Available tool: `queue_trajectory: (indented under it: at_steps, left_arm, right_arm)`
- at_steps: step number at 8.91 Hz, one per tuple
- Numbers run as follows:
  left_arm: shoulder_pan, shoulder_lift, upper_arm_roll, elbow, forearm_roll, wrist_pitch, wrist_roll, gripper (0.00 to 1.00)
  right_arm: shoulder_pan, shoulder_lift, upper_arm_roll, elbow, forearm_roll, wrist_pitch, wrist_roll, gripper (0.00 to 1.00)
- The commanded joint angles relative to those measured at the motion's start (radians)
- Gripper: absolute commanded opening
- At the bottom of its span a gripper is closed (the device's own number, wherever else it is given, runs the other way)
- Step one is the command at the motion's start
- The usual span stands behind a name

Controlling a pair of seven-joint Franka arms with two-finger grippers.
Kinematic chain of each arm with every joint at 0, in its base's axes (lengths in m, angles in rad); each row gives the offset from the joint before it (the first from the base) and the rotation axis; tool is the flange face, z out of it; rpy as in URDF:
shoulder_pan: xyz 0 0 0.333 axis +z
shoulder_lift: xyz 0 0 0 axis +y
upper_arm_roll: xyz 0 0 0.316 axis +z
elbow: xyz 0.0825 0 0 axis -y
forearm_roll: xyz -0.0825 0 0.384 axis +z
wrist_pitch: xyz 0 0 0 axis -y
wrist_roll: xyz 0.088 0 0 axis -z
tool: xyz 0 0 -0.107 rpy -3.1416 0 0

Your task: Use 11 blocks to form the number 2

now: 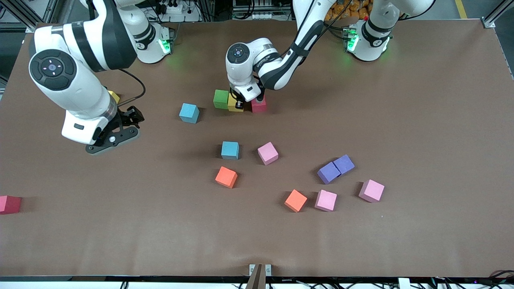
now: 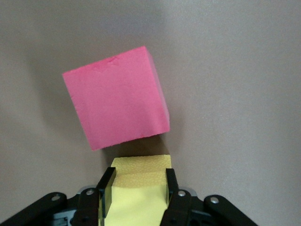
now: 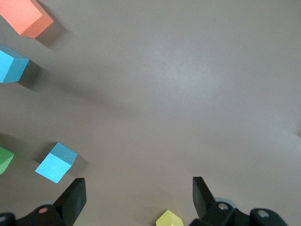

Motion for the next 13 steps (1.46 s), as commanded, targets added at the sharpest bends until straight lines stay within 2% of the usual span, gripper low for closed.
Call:
queue_trajectory:
  at_steps: [1,6,7,9,13]
  left_arm:
    - [-0.001,0.019,-0.001,0.022,0.022,-0.008,0.028,0.76]
    - [0.008,-0.016,-0.001,0.022,0.017,-0.052,0.027,0.76]
    - [0.010,-0.030,-0.001,0.022,0.014,-0.080,0.027,0.76]
    - [0.013,-0.039,0.002,0.020,0.011,-0.115,0.024,0.76]
    - [0.094,-0.090,0.001,-0.007,0.005,-0.217,-0.048,0.76]
  right_arm:
    - [-0.030,-0.012,0.012,0.016,0.005,-0.015,0.016,1.00]
    - [-0.050,-0.034,0.009,0.062,-0.042,-0.067,0.088,1.00]
    - [-0.067,-0.038,0.011,0.115,-0.035,-0.124,0.088,1.00]
    - [-0.127,-0.049,0.011,0.151,0.023,-0.152,0.090,1.00]
    - [-0.144,-0.037,0.015,0.195,0.022,-0.165,0.080,1.00]
